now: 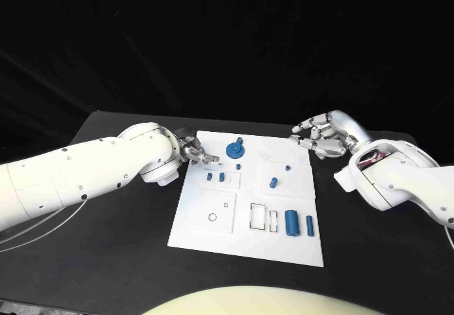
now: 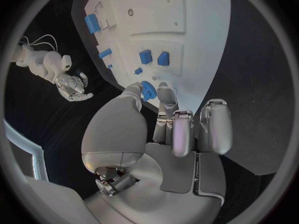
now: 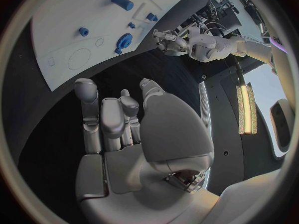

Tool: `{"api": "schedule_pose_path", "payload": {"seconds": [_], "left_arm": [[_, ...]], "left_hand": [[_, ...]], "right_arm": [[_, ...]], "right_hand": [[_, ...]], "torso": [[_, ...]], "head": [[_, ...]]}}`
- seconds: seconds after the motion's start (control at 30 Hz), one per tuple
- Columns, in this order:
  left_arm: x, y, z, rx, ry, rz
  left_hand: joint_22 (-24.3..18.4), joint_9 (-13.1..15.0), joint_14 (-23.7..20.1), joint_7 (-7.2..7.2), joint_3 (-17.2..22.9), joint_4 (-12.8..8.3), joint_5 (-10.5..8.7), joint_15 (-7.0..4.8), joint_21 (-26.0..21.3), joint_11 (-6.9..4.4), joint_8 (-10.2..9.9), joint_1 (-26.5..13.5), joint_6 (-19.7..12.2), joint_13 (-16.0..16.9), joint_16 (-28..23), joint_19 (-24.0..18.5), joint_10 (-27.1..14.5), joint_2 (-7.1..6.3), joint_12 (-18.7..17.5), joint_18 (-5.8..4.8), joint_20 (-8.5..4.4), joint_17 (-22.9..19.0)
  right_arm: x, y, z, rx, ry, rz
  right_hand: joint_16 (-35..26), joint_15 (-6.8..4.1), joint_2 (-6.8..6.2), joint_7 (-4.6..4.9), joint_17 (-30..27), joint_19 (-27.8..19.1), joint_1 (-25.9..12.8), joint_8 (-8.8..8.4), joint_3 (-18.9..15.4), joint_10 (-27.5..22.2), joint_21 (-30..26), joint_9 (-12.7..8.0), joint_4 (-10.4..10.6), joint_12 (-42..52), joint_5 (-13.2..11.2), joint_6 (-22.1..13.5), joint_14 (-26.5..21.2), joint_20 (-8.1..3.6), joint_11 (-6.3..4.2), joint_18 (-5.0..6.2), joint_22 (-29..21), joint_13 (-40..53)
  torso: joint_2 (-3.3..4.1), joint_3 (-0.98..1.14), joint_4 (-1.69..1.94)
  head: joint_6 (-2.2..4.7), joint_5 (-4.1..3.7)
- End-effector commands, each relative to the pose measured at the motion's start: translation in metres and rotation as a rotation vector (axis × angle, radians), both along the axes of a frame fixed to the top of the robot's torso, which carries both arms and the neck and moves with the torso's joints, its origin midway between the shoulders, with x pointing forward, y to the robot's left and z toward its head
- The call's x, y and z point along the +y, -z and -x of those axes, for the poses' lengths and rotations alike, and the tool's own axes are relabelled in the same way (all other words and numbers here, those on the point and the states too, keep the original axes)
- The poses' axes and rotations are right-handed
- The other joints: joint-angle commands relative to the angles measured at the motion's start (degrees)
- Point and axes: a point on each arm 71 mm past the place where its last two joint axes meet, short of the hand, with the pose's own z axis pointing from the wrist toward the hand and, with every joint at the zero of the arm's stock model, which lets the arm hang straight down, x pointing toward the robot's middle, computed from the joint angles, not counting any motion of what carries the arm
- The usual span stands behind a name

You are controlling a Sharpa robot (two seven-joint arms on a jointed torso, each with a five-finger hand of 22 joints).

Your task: Assemble the parts on the task board

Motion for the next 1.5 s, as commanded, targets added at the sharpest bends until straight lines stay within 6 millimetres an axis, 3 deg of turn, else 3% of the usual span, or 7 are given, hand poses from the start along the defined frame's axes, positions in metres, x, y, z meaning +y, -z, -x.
{"api": "schedule_pose_path", "payload": {"seconds": [0.03,0.23,0.33,0.47,0.77,1.03,1.5], "left_arm": [[-0.003,-0.009,-0.004,-0.099,-0.035,0.178],[-0.023,-0.017,-0.004,-0.185,0.125,0.299],[-0.041,-0.02,-0.001,-0.26,0.238,0.329],[-0.052,-0.02,-0.001,-0.324,0.297,0.321],[-0.076,-0.015,-0.001,-0.445,0.442,0.137],[-0.085,-0.008,-0.002,-0.456,0.502,-0.025],[-0.092,0.009,-0.007,-0.372,0.529,-0.134]], "left_hand": [[-5.5,-0.9,-0.2,1.46,-1.1,-0.1,0.23,1.27,-7.6,1.38,-0.7,1.1,-2.6,-4.2,-6.7,-6.3,-4.4,0.21,-4.6,2.28,0.99,-0.3],[-21.8,-3.4,-9.1,3.08,3.3,-2.4,0.63,2.61,-24.3,2.91,-1.6,13.6,-6.4,-8.2,-22.0,-18.4,-11.3,2.58,-9.7,5.91,2.54,-17.2],[-28.7,-6.5,-14.1,3.86,7.8,-3.7,-4.32,3.69,-32.3,4.13,-2.9,21.2,-5.8,-12.2,-29.5,-23.2,-13.3,1.2,-13.7,7.05,3.36,-25.1],[-29.6,-9.4,-15.9,4.36,9.9,-3.8,-4.58,4.3,-33.8,4.85,-4.4,23.7,-6.1,-15.8,-31.9,-23.1,-15.1,-0.77,-17.0,7.03,3.89,-28.2],[-27.4,-13.9,-12.8,4.89,11.6,-3.3,-4.7,4.85,-31.7,5.56,-6.7,24.7,-6.4,-21.4,-27.1,-20.1,-16.3,-3.16,-21.5,6.66,4.21,-25.8],[-17.8,-17.5,-7.9,4.74,11.8,-2.3,-4.95,5.1,-21.9,5.77,-7.9,24.2,-5.5,-26.0,-18.4,-12.7,-15.7,-4.77,-24.2,4.76,4.39,-19.4],[-14.3,-19.9,-6.4,4.19,11.4,-1.7,-5.0,5.03,-18.3,5.94,-8.4,24.2,-4.6,-29.7,-14.6,-10.5,-17.2,-4.73,-27.0,4.17,4.42,-17.8]], "right_arm": [[0.001,0.0,0.0,-0.007,-0.01,0.007],[0.001,0.0,0.0,-0.004,-0.01,0.009],[0.002,0.002,0.0,0.0,-0.013,0.009],[0.001,0.003,0.0,0.003,-0.012,0.01],[0.005,0.002,0.001,0.002,-0.021,0.006],[0.005,0.002,0.002,0.003,-0.02,0.005],[0.006,0.001,0.002,-0.007,-0.017,0.0]], "right_hand": [[-0.3,0.1,-0.15,0.29,-0.1,0.3,-0.5,0.3,-0.3,-0.4,-0.1,0.0,0.0,0.0,0.3,-0.1,0.1,0.13,-0.1,0.5,-0.1,0.0],[-0.8,0.09,-0.11,0.28,-0.5,0.2,-0.6,0.32,-0.3,-1.4,-0.4,0.0,0.0,-1.1,0.3,-0.1,0.0,0.13,-0.11,0.54,-0.2,-1.4],[-2.5,0.0,0.13,0.18,-1.9,-0.2,-0.4,0.48,0.0,-6.3,-2.0,0.0,0.0,-8.7,0.4,0.0,-0.4,0.07,-0.23,0.76,-1.0,-9.4],[-3.9,-0.05,0.12,0.12,-2.9,-0.5,-0.2,0.59,0.2,-8.2,-3.5,0.0,0.0,-13.9,0.4,0.0,-0.6,0.02,-0.3,0.93,-1.8,-14.9],[-4.5,-0.08,0.09,0.09,-3.1,-0.5,0.0,0.66,0.4,-8.4,-4.2,0.0,-0.1,-15.9,0.5,0.0,-0.6,-0.01,-0.34,0.99,-2.1,-17.1],[-4.3,-0.09,0.04,0.1,-2.9,-0.3,0.0,0.64,0.4,-8.4,-3.8,0.0,0.0,-16.1,0.6,-0.1,-0.5,-0.02,-0.34,0.9,-1.8,-17.3],[-4.1,-0.11,-0.02,0.12,-2.6,0.1,0.0,0.59,0.4,-8.3,-3.3,-0.1,-0.1,-16.5,0.6,-0.2,-0.3,-0.05,-0.33,0.8,-1.5,-17.8]], "torso": [[-0.02,-0.06,0.03],[0.06,0.02,0.01],[0.12,-0.2,-0.05],[0.1,-0.1,-0.09],[0.25,-0.12,-0.24],[0.26,-0.1,-0.18],[0.26,-0.23,-0.29]], "head": [[0.49,-0.34],[0.99,-0.54],[1.22,-0.99],[1.41,-1.26],[1.85,-1.76],[1.8,-1.88],[1.61,-1.78]]}}
